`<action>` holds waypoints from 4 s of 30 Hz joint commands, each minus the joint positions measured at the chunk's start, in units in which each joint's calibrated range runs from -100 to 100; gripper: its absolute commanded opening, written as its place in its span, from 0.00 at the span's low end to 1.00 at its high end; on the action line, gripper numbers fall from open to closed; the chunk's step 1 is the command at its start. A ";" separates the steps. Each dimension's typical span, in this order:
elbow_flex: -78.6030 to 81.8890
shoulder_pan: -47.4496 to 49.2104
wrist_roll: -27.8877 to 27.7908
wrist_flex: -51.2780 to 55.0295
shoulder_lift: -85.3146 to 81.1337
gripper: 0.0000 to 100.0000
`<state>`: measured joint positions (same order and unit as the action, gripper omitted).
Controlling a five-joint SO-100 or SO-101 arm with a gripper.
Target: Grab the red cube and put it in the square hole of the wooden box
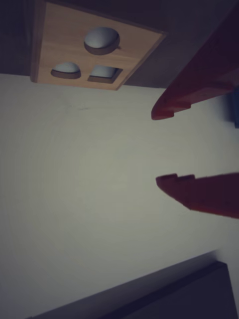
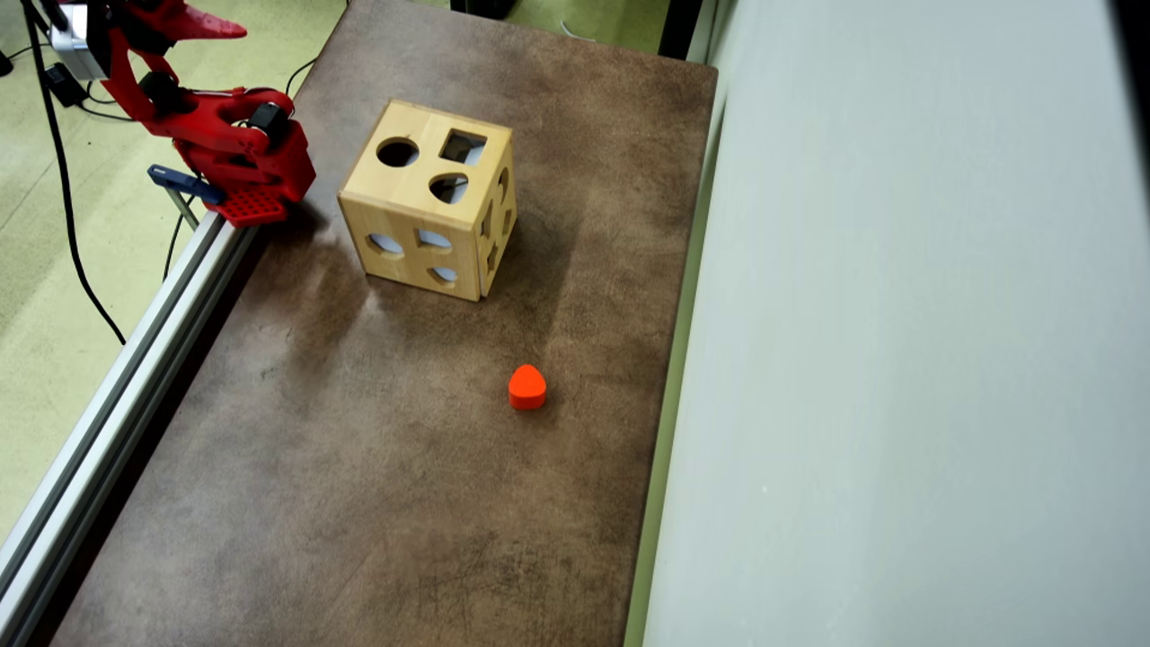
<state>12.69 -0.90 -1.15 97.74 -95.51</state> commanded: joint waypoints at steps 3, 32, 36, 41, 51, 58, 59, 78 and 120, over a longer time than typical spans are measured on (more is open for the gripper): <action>0.37 0.16 -0.54 0.01 0.43 0.01; 8.24 0.16 -0.15 -0.07 0.26 0.02; 8.24 0.16 -0.15 -0.07 0.26 0.02; 8.24 0.16 -0.15 -0.07 0.26 0.02; 8.24 0.16 -0.15 -0.07 0.26 0.02; 8.24 0.16 -0.15 -0.07 0.26 0.02; 8.24 0.16 -0.15 -0.07 0.26 0.02; 8.24 0.16 -0.15 -0.07 0.26 0.02; 8.24 0.16 -0.15 -0.07 0.26 0.02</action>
<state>20.81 -0.90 -1.15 97.74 -95.51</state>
